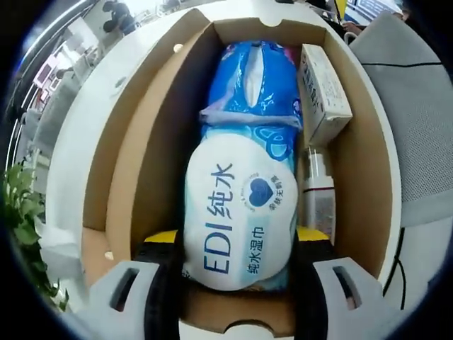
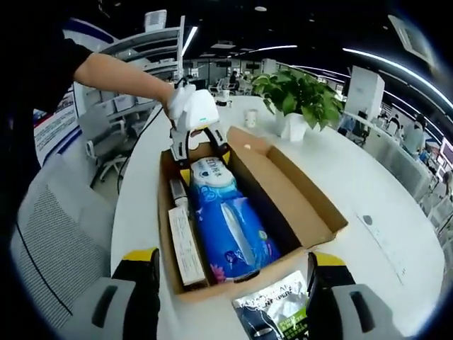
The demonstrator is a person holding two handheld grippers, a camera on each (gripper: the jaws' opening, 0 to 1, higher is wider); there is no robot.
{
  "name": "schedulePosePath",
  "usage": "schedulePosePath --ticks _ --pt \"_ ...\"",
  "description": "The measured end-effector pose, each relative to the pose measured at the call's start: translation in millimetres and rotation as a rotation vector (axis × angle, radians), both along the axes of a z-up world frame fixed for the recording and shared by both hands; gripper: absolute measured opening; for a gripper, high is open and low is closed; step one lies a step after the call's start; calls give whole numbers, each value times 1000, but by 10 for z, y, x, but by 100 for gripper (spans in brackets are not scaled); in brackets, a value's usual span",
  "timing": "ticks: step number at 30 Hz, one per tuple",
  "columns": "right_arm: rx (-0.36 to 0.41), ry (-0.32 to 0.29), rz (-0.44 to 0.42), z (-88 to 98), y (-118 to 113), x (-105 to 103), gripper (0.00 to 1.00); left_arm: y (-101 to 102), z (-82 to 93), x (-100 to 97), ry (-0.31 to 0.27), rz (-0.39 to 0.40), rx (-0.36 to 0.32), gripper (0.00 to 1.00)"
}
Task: Operate the shoe box by opening the lid, removing the specified soft item, and placing it in the target area until the item is outside and the box remains undamaged.
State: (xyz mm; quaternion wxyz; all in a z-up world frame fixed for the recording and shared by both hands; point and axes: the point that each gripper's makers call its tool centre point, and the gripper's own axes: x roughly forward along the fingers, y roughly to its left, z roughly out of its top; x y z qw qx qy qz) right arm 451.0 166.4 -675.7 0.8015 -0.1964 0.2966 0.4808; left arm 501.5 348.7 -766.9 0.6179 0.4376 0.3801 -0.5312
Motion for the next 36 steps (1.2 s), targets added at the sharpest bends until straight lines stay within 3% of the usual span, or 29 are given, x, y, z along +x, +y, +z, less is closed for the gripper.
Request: schedulePosePath --ticks 14,30,36 --pt "-21 17 89 -102 443 111 83 9 -58 28 13 5 13 62" --pt "-39 84 156 -373 931 278 81 -26 -78 -27 59 16 -3 63" --pt "-30 115 183 -493 1128 325 75 -50 -166 -50 69 -7 1 66"
